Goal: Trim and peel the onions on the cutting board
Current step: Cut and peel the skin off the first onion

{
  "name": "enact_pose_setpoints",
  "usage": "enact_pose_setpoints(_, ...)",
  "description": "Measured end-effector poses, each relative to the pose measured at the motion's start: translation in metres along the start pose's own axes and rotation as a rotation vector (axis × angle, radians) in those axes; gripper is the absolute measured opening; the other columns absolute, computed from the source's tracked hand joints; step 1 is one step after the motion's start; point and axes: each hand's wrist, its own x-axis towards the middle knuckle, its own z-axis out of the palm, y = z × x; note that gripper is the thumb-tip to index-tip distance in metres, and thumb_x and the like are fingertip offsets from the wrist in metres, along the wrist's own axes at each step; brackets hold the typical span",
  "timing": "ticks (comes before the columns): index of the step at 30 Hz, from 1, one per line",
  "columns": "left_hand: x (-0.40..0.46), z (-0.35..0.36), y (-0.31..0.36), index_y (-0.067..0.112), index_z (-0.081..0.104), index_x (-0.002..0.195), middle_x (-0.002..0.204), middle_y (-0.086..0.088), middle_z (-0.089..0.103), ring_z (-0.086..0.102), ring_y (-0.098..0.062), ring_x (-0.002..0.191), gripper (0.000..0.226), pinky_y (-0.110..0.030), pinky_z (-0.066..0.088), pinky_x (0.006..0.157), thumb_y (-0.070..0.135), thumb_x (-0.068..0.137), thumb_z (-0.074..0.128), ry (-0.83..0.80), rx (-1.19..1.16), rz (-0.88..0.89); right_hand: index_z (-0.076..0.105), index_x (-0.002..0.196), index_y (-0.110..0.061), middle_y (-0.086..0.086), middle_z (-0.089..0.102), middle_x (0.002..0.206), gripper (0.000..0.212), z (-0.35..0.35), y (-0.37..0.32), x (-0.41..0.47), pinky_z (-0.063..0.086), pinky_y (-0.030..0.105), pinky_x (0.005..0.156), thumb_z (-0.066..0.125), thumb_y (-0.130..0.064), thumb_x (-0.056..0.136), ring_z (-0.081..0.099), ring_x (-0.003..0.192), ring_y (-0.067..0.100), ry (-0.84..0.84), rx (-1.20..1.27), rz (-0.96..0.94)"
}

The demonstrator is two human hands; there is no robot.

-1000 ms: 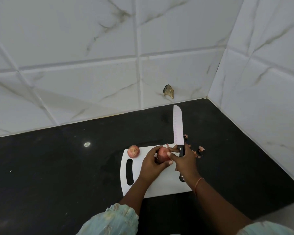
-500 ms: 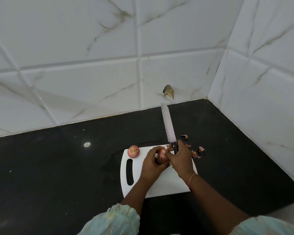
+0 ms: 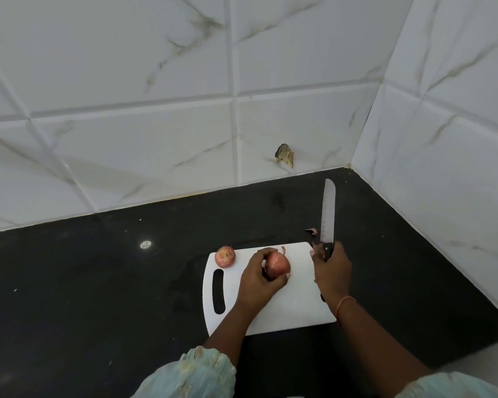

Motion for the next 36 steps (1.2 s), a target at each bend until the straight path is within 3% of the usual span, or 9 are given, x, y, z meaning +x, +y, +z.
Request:
enact_pose_setpoints(2, -0.001, 0.0, 0.0, 0.034, 0.049, 0.128, 0.128, 0.016, 0.051, 0.056, -0.011, 0.111, 0.062, -0.006, 0.047, 0.081, 0.026, 0.076, 0.083, -0.004, 0.003, 0.015, 0.056, 0.104, -0.018, 0.006, 0.064, 0.11, 0.025, -0.003, -0.001, 0.001, 0.056, 0.05, 0.087, 0.072, -0.015, 0.086, 0.062, 0.105, 0.027, 0.0, -0.015, -0.013)
enact_pose_setpoints(6, -0.001, 0.001, 0.001, 0.032, 0.05, 0.129, 0.128, 0.017, 0.05, 0.055, -0.01, 0.112, 0.063, -0.007, 0.047, 0.083, 0.026, 0.076, 0.083, -0.003, 0.013, 0.022, 0.051, 0.097, -0.025, -0.007, 0.058, 0.093, 0.011, 0.002, -0.011, -0.01, 0.059, 0.049, 0.072, 0.061, -0.021, 0.094, 0.064, 0.092, 0.021, -0.057, 0.031, -0.03)
enact_pose_setpoints(10, -0.001, 0.003, 0.0, 0.034, 0.05, 0.125, 0.125, 0.019, 0.052, 0.056, -0.008, 0.11, 0.061, -0.009, 0.049, 0.085, 0.024, 0.075, 0.083, 0.01, 0.007, 0.068, 0.056, 0.101, -0.027, -0.017, 0.058, 0.092, 0.024, 0.01, -0.021, -0.029, 0.06, 0.043, 0.066, 0.073, -0.022, 0.086, 0.061, 0.088, 0.012, -0.197, 0.121, -0.086)
enact_pose_setpoints(18, -0.001, 0.003, -0.001, 0.036, 0.052, 0.125, 0.124, 0.023, 0.052, 0.055, -0.003, 0.112, 0.062, -0.01, 0.049, 0.087, 0.026, 0.072, 0.084, -0.006, 0.026, 0.078, 0.058, 0.12, -0.013, 0.002, 0.064, 0.112, 0.04, 0.014, -0.023, -0.014, 0.057, 0.054, 0.081, 0.075, -0.013, 0.083, 0.061, 0.106, 0.023, -0.159, 0.13, -0.017)
enact_pose_setpoints(21, -0.001, 0.002, -0.001, 0.038, 0.052, 0.124, 0.123, 0.025, 0.051, 0.054, -0.001, 0.112, 0.063, -0.008, 0.047, 0.087, 0.024, 0.071, 0.084, -0.01, 0.023, 0.085, 0.059, 0.116, -0.014, -0.001, 0.065, 0.105, 0.037, 0.007, -0.022, -0.01, 0.06, 0.044, 0.064, 0.076, -0.018, 0.083, 0.065, 0.097, 0.024, -0.176, 0.174, 0.009)
enact_pose_setpoints(23, -0.002, 0.002, 0.0, 0.038, 0.051, 0.123, 0.122, 0.025, 0.052, 0.054, -0.002, 0.111, 0.063, -0.01, 0.048, 0.087, 0.024, 0.071, 0.083, -0.011, 0.021, 0.09, 0.058, 0.112, -0.018, -0.006, 0.065, 0.1, 0.039, 0.005, -0.025, -0.013, 0.054, 0.03, 0.046, 0.079, -0.025, 0.08, 0.066, 0.085, 0.02, -0.236, 0.215, 0.01)
enact_pose_setpoints(25, -0.002, 0.002, -0.001, 0.038, 0.051, 0.122, 0.122, 0.024, 0.052, 0.055, -0.003, 0.112, 0.063, -0.013, 0.05, 0.087, 0.024, 0.071, 0.083, -0.012, 0.015, 0.102, 0.058, 0.107, -0.019, -0.002, 0.066, 0.098, 0.035, 0.007, -0.024, -0.016, 0.049, 0.025, 0.041, 0.08, -0.021, 0.079, 0.065, 0.076, 0.02, -0.284, 0.223, -0.005)
enact_pose_setpoints(29, -0.004, 0.0, 0.001, 0.041, 0.053, 0.123, 0.124, 0.023, 0.054, 0.054, 0.001, 0.114, 0.062, -0.013, 0.05, 0.088, 0.026, 0.071, 0.082, -0.016, 0.024, 0.106, 0.06, 0.099, -0.02, 0.003, 0.064, 0.087, 0.027, 0.011, -0.024, -0.012, 0.058, 0.039, 0.063, 0.077, -0.011, 0.08, 0.064, 0.081, 0.021, -0.194, 0.195, -0.001)
enact_pose_setpoints(36, -0.007, 0.0, 0.002, 0.039, 0.053, 0.126, 0.129, 0.018, 0.05, 0.049, 0.002, 0.117, 0.06, -0.019, 0.052, 0.089, 0.025, 0.071, 0.075, 0.007, 0.012, 0.131, 0.055, 0.098, -0.02, 0.0, 0.064, 0.097, 0.014, -0.015, -0.009, 0.006, 0.06, 0.048, 0.072, 0.066, -0.023, 0.09, 0.065, 0.089, 0.02, 0.052, 0.143, 0.098)
